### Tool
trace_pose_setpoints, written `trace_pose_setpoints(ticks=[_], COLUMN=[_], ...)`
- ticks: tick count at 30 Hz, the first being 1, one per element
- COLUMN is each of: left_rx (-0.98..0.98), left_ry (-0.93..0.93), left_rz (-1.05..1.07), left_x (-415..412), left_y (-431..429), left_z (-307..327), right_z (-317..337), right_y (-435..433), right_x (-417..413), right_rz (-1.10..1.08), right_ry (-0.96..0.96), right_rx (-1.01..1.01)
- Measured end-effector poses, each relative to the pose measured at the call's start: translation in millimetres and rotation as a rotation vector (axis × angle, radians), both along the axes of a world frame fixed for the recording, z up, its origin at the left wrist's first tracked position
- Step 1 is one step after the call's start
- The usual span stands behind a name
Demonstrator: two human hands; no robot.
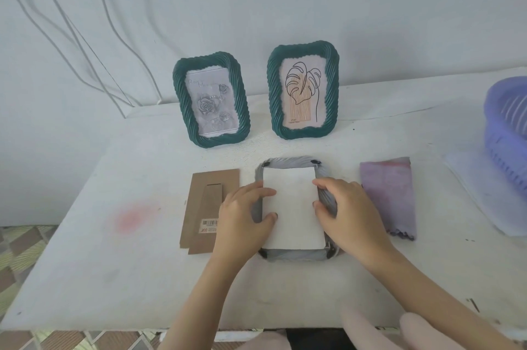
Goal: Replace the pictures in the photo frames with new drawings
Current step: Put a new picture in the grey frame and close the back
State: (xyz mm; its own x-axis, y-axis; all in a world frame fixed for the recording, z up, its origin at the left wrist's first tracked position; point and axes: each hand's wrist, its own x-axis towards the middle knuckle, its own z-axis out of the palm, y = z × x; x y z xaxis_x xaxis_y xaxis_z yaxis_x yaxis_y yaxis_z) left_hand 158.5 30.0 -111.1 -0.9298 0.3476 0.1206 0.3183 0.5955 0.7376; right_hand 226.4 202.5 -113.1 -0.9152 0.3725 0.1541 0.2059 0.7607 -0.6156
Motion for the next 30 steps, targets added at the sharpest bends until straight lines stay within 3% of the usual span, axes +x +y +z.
trace_pose_setpoints(ticks=[15, 23, 30], left_rx=[0.333, 0.424, 0.482], left_ry=[-0.155, -0.203, -0.224], left_rz=[0.026, 0.047, 0.045], left_x=[-4.6, -7.6, -10.9], left_y=[-0.7, 1.3, -1.3], left_z=[2.4, -2.6, -3.5], right_z=[-1.9, -1.6, 0.7], right_y=[-1.5, 5.3, 5.7], right_x=[-0.1, -5.5, -9.3], right_rz=[-0.021, -0.021, -0.026], right_ry=[0.109, 0.158, 0.183], right_rx=[-0.039, -0.361, -0.363])
